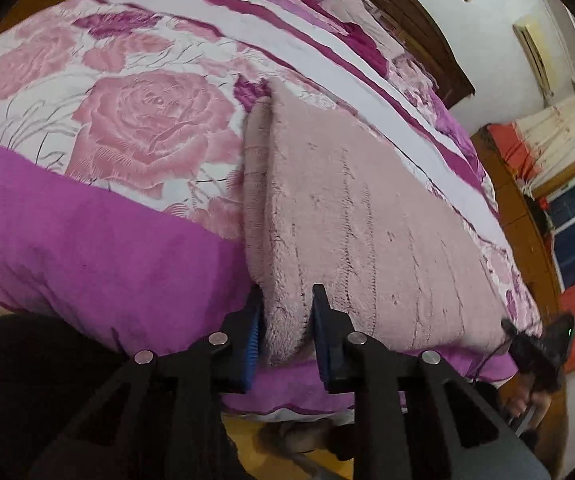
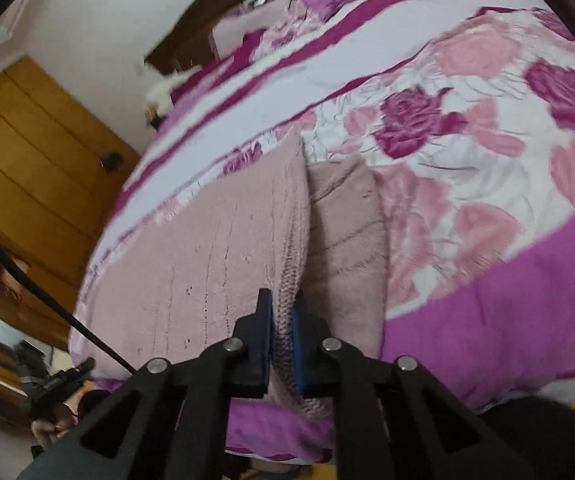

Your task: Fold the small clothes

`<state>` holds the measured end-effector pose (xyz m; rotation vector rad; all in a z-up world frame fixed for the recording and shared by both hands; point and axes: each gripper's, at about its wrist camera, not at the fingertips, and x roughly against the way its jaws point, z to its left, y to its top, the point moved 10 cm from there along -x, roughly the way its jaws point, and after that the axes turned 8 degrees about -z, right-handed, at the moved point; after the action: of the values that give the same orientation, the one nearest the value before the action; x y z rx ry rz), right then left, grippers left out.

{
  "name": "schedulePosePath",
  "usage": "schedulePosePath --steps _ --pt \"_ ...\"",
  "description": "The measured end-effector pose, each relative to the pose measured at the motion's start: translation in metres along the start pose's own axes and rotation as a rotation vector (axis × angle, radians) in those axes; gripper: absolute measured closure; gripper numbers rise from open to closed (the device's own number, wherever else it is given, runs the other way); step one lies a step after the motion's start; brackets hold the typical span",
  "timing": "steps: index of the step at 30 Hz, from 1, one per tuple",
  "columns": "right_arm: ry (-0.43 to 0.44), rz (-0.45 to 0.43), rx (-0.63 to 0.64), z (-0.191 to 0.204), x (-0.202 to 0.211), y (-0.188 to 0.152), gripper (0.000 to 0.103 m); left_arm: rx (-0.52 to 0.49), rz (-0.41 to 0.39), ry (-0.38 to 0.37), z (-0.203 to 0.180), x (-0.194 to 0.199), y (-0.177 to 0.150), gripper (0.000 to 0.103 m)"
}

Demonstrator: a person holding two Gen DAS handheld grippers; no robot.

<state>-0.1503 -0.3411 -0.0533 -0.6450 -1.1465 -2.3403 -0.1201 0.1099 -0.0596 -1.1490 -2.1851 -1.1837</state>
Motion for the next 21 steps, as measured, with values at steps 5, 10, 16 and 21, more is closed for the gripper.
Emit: schedulePosePath --steps 5,10,16,21 --pt "-0.028 -0.009 -0.049 -0.028 0.010 -0.006 0.095 -0.002 -0.002 0.026 0.010 -0.008 -0.007 0.103" --pt "-0.046 0.011 -0.075 -0.038 -0.004 0.001 0.073 0.041 0.012 0.036 0.015 -0.001 0.003 0.097" --pt "0.006 0.091 0.087 -0.003 -0.076 0.049 0.053 -0.013 -0.037 0.099 0.002 -0.008 0.052 0.097" --pt "-0.112 0.116 0.089 -0.013 -0.115 0.050 0.074 -0.002 0.009 0.119 -0.002 -0.032 0.054 0.097"
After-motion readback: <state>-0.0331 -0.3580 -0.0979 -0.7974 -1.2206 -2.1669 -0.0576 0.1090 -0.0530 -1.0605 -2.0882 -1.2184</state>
